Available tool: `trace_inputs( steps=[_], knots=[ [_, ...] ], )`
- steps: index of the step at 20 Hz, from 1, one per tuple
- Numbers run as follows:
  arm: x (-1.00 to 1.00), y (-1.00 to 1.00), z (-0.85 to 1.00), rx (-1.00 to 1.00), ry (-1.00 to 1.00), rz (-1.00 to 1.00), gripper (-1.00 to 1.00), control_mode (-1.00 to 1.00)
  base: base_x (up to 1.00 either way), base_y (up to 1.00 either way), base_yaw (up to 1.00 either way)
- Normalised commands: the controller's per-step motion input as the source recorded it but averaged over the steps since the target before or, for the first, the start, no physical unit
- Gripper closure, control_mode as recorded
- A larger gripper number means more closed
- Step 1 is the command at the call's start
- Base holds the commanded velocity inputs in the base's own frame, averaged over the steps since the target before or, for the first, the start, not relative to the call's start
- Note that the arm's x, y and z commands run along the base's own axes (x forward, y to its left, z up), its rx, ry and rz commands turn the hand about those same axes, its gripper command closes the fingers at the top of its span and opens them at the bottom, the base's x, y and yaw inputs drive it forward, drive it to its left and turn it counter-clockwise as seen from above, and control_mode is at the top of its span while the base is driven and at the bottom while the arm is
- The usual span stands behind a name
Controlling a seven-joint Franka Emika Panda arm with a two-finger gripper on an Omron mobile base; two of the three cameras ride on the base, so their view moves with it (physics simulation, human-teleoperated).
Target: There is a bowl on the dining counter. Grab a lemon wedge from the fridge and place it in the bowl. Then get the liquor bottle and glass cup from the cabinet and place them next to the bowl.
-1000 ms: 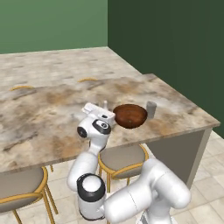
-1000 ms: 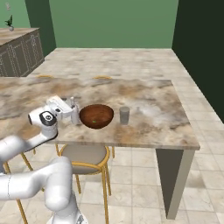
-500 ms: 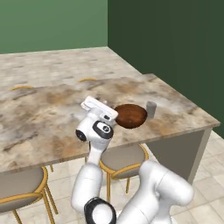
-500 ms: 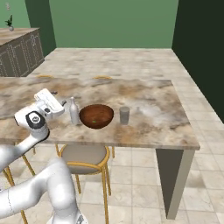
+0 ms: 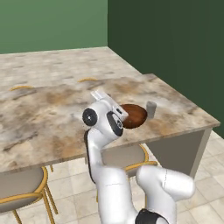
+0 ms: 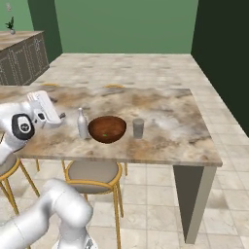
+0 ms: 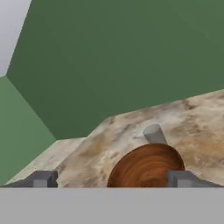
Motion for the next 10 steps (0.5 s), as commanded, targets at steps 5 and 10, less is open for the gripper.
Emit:
trace_inputs(
  steps=[5, 10],
  knots=[
    [-0.96, -0.07, 0.11, 0.27, 0.44, -0.11, -1.0, -1.0, 0.0, 0.0, 0.0],
    [-1.0, -0.25, 0.0, 0.16, 0.33, -0.2, -1.0, -1.0, 0.0, 0.0, 0.0]
  ],
)
